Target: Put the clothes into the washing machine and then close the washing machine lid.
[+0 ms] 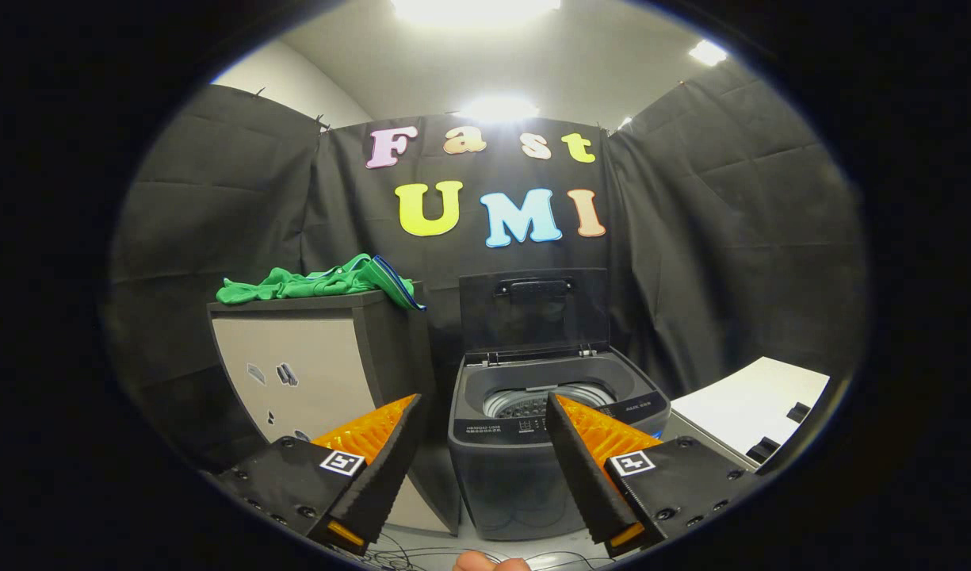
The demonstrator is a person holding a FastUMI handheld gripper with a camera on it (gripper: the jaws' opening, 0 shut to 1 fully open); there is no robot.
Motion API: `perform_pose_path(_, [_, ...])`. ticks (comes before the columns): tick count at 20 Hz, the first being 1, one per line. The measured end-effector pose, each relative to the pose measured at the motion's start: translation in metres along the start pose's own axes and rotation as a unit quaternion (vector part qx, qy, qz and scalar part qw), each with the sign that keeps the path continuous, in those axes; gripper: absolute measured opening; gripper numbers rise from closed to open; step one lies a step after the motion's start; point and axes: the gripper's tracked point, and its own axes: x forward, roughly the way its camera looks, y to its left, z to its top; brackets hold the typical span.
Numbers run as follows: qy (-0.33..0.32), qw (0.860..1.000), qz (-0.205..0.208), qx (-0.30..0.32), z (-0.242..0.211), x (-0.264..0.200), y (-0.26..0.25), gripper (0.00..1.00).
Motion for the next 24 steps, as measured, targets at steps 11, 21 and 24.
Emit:
perform_pose_path(11, [-0.017,0.999,0.038,0.023,0.029,-0.004,0.015,0.96])
perform_pose_path(21, [-0.080,0.985,0.149,0.041,0.190,0.018,0.120,0.95])
perform_pose_path(24, [-0.036,0.975,0.211,0.064,0.218,0.025,0.166,0.95])
